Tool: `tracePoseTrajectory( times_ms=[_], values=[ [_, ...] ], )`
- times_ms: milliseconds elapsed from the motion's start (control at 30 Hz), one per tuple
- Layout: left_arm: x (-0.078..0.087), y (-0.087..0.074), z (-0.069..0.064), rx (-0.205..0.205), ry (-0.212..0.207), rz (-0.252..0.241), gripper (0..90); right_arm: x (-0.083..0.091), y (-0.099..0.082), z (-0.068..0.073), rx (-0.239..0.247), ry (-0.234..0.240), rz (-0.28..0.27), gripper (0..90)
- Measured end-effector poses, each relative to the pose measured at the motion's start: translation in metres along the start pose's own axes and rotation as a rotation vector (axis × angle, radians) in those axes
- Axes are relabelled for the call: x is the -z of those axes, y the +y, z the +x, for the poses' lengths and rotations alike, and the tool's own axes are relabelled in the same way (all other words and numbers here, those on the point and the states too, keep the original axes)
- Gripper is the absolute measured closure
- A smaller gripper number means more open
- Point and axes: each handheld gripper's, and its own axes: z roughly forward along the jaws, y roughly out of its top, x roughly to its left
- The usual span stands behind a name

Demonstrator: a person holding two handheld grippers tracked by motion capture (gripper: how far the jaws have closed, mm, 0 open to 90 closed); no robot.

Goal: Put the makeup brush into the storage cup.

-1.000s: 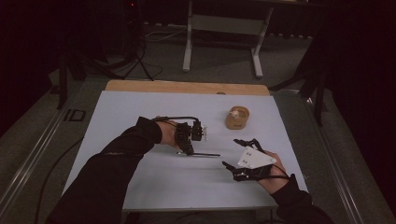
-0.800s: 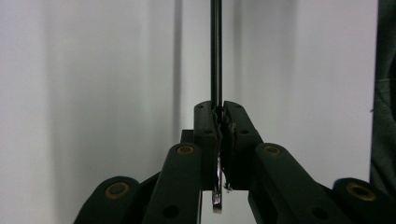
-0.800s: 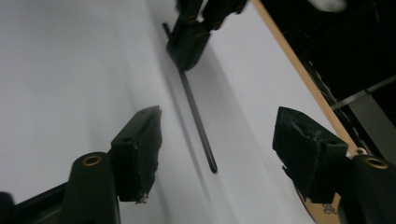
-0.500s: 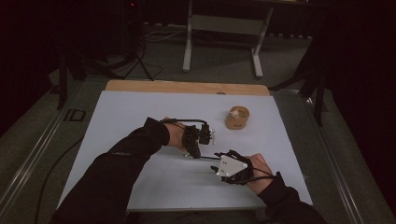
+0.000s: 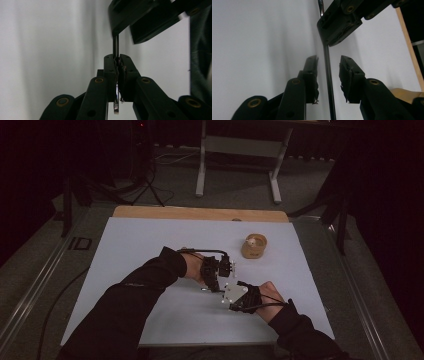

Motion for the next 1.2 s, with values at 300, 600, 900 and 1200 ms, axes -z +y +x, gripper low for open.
tracePoseTrajectory(
  times_ms=[300, 600, 900, 1200],
  values=[
    [-0.002, 0.002, 0.001, -0.01, -0.002, -0.004, 85.2, -0.008, 0.002, 0.0, 0.045, 0.021, 0.054, 74.5],
    [-0.003, 0.004, 0.001, -0.002, -0.022, -0.009, 85.2, -0.012, 0.003, 0.001, 0.096, 0.014, 0.081, 84.6],
    [0.001, -0.001, 0.002, -0.043, 0.044, -0.08, 72.4, -0.011, 0.001, -0.005, 0.102, 0.012, 0.089, 85.6],
    [0.02, -0.016, 0.006, 0.05, 0.103, -0.162, 39.8, -0.01, -0.001, -0.005, 0.093, 0.015, 0.084, 85.6]
  ],
)
